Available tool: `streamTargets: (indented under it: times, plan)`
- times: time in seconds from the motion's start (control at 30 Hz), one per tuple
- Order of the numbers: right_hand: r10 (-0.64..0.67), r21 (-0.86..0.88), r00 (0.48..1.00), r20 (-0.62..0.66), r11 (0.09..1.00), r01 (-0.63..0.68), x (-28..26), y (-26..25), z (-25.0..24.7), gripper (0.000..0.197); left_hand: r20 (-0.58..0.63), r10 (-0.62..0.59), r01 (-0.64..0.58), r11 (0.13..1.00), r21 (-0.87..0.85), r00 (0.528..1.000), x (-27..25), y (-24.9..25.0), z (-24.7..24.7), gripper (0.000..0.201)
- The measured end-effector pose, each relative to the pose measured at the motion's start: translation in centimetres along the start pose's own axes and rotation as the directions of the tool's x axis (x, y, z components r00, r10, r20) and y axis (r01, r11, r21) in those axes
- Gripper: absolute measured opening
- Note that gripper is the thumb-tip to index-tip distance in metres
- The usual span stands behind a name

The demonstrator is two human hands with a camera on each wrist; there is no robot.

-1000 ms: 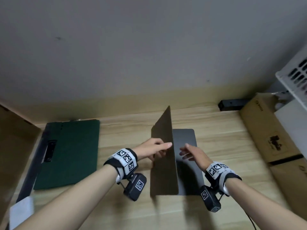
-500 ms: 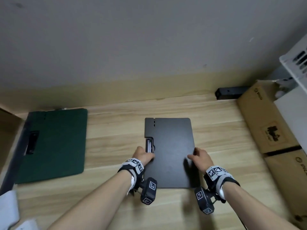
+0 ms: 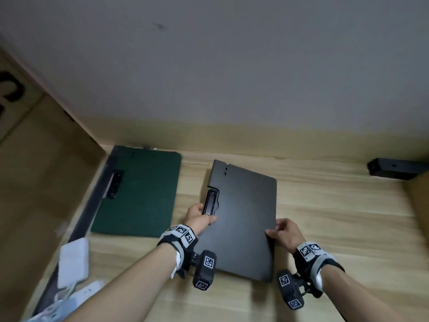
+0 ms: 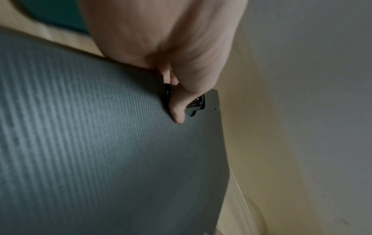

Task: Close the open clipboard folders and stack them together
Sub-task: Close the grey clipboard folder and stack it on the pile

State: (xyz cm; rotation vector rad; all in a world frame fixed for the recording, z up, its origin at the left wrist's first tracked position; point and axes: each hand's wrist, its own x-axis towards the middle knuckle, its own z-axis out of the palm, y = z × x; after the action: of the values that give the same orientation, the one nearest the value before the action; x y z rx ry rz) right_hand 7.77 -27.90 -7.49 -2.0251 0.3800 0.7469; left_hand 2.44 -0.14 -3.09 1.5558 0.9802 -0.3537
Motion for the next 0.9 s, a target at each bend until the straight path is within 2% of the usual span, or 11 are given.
streamTargets:
  times: [0.07, 0.23, 0.37, 0.47, 0.73, 0.83, 0.9]
  plan:
    - [-0.033, -0.003, 0.999, 0.011, 0.999, 0.033, 0.3, -3.1, 3.2, 0.035, -0.055, 0.038, -0.038, 0.999, -0.005, 0.998, 0.1, 0.2, -4.0, 0.048]
    - [-0.14, -0.005, 0.989, 0.041, 0.99, 0.141, 0.4, -10.3, 12.1, 0.035, -0.155, 0.092, -0.098, 0.995, -0.026, 0.984, 2.8, -0.2, -13.7, 0.042]
    - [-0.162, -0.036, 0.983, 0.085, 0.986, 0.165, 0.9, -14.4, 19.1, 0.037, -0.232, 0.079, -0.081, 0.997, 0.004, 0.969, 5.9, -0.4, -20.7, 0.064]
    - [-0.153, -0.087, 0.981, 0.118, 0.983, 0.164, 1.5, -16.2, 22.8, 0.038, -0.279, 0.09, -0.072, 0.995, 0.076, 0.956, 7.3, -0.4, -24.3, 0.072]
    - [-0.127, -0.237, 0.983, 0.134, 0.959, 0.156, 2.2, -18.2, 27.7, 0.039, -0.346, 0.153, -0.011, 0.926, 0.378, 0.926, 10.3, -1.7, -28.3, 0.072]
    - [-0.12, -0.255, 0.986, 0.12, 0.956, 0.147, 2.1, -18.4, 28.2, 0.044, -0.299, 0.119, -0.022, 0.951, 0.309, 0.947, 11.0, -2.1, -28.6, 0.091]
    - [-0.146, -0.368, 0.984, 0.099, 0.914, 0.173, 1.9, -18.7, 28.3, 0.049, -0.275, 0.047, 0.03, 0.962, 0.27, 0.96, 11.5, -1.9, -28.6, 0.103]
